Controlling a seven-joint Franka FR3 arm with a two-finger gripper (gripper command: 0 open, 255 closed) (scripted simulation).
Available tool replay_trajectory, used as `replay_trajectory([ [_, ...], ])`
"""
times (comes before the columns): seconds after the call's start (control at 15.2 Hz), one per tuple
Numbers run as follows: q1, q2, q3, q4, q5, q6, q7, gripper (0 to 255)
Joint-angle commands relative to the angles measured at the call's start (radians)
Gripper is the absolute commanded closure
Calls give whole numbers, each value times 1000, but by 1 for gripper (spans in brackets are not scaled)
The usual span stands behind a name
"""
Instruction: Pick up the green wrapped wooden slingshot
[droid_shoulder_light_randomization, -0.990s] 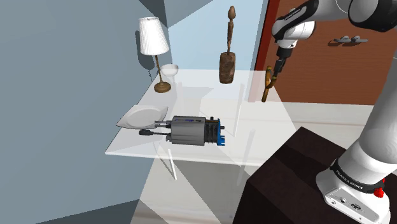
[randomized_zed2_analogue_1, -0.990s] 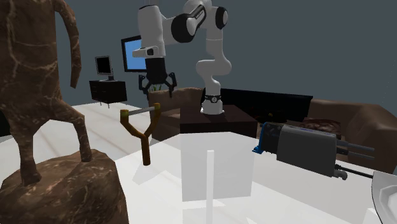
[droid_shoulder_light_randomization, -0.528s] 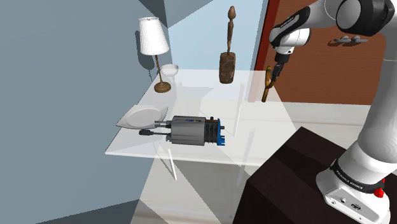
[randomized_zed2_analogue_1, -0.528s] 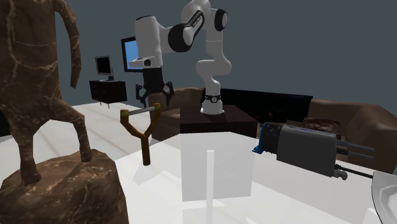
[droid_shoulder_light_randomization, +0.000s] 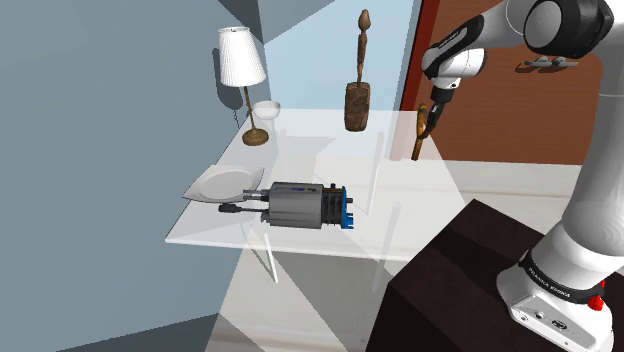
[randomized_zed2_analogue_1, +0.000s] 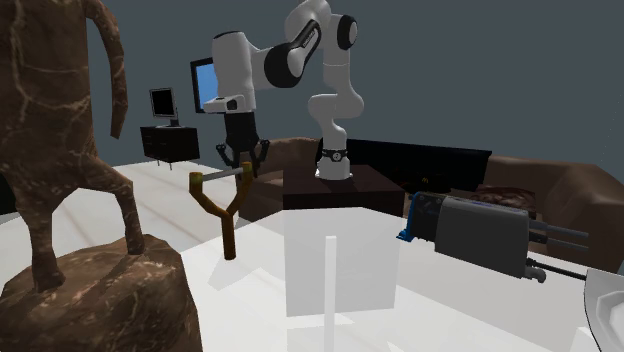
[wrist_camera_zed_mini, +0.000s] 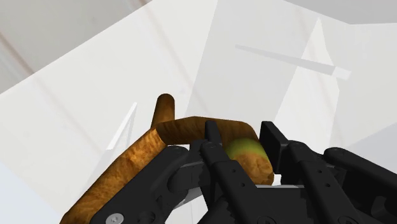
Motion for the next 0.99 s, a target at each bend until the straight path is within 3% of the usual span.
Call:
replay_trajectory([
  [0.0, 0, 1, 0, 0, 0, 1, 0, 255],
  [0.26, 0, 0, -1, 0, -1, -1, 0, 255],
  [0.92, 12, -68, -20, 47, -43, -108, 30, 255],
])
